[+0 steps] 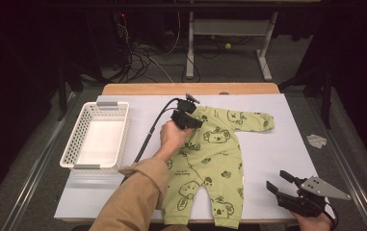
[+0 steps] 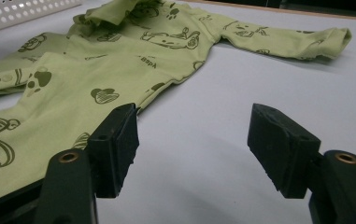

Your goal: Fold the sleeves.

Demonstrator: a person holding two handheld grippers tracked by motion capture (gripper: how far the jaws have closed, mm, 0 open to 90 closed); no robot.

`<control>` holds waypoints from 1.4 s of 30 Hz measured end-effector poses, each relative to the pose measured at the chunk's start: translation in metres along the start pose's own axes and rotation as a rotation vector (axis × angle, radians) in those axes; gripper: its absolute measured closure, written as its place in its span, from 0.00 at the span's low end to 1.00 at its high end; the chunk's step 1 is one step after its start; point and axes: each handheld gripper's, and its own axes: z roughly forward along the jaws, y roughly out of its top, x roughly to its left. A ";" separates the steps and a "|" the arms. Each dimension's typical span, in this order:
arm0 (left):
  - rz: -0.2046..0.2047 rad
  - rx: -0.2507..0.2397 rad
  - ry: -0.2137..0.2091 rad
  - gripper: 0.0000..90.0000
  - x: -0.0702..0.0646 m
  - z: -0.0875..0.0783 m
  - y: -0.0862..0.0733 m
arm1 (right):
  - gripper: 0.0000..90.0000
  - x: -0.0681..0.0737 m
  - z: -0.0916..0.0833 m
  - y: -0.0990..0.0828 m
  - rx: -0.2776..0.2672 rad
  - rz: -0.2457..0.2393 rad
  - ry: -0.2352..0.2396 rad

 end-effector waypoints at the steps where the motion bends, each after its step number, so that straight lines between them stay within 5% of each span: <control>1: -0.002 0.008 -0.001 0.92 0.001 0.003 -0.001 | 0.38 0.000 0.000 0.000 0.000 -0.002 0.000; 6: 0.008 0.014 -0.003 0.80 0.001 0.010 -0.003 | 0.38 0.000 0.000 0.000 0.000 0.000 0.002; 11: 0.046 -0.020 0.037 0.75 0.004 -0.012 -0.007 | 0.38 -0.001 -0.002 0.000 -0.011 0.006 -0.001; 18: -0.008 -0.035 0.083 0.72 0.023 -0.034 -0.023 | 0.38 0.000 -0.002 0.000 -0.008 0.001 -0.001; 24: -0.034 -0.014 0.081 0.71 0.030 -0.029 -0.034 | 0.38 0.000 -0.002 0.000 -0.006 0.002 -0.001; 30: -0.067 0.004 0.067 0.72 0.035 -0.025 -0.045 | 0.38 0.000 -0.002 0.000 -0.007 0.001 -0.001; 35: -0.094 0.026 0.032 0.82 0.038 -0.022 -0.050 | 0.38 0.000 -0.001 0.000 -0.005 0.001 -0.001; 42: -0.088 0.038 -0.030 0.89 0.034 -0.021 -0.051 | 0.38 0.000 -0.001 0.000 -0.005 -0.001 -0.001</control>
